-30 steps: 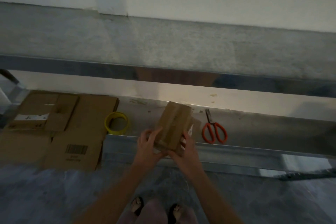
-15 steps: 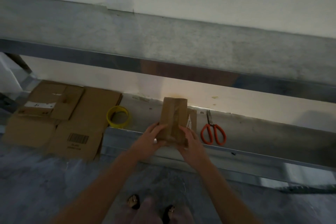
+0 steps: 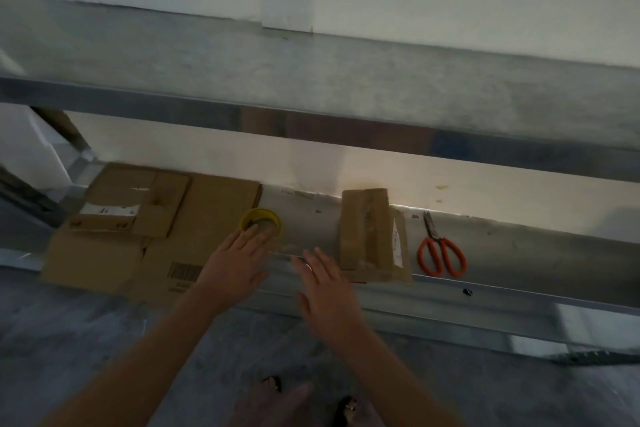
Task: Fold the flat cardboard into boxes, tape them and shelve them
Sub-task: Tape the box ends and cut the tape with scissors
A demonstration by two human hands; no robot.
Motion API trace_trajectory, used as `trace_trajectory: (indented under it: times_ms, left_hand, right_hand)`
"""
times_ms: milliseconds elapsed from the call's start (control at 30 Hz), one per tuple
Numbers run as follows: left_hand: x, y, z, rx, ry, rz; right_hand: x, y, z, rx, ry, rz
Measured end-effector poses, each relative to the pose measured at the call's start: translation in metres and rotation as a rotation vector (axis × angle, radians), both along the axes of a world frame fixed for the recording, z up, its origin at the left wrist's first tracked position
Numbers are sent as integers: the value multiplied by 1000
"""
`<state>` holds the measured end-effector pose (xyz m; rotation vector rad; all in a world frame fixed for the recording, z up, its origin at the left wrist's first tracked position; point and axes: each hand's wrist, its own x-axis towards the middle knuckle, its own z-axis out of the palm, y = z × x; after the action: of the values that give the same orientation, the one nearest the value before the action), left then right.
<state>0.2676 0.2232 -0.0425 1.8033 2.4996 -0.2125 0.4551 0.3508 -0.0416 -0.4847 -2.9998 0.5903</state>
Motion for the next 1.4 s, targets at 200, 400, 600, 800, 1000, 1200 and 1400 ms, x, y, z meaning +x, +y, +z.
trace_trajectory:
  times_ms: [200, 400, 600, 800, 1000, 1200, 1400]
  left_hand:
    - [-55, 11, -18, -129, -85, -47]
    - [-69, 21, -31, -94, -152, -213]
    - [-75, 16, -39, -64, -186, -201]
    - [-77, 5, -36, 72, -310, -137]
    - [-45, -3, -6, 276, -267, -293]
    - [8, 10, 14, 347, -406, -243]
    - [53, 38, 24, 433, -616, -53]
  right_hand:
    - [-73, -1, -23, -82, -164, -268]
    - [-100, 15, -46, -39, -226, -335]
    - [-106, 14, -49, -36, -213, -368]
    - [-93, 2, -33, -178, -108, -431]
    - [-52, -5, -3, -158, -69, -468]
    - [1, 15, 26, -257, 41, -465]
    - [49, 56, 32, -332, 81, -492]
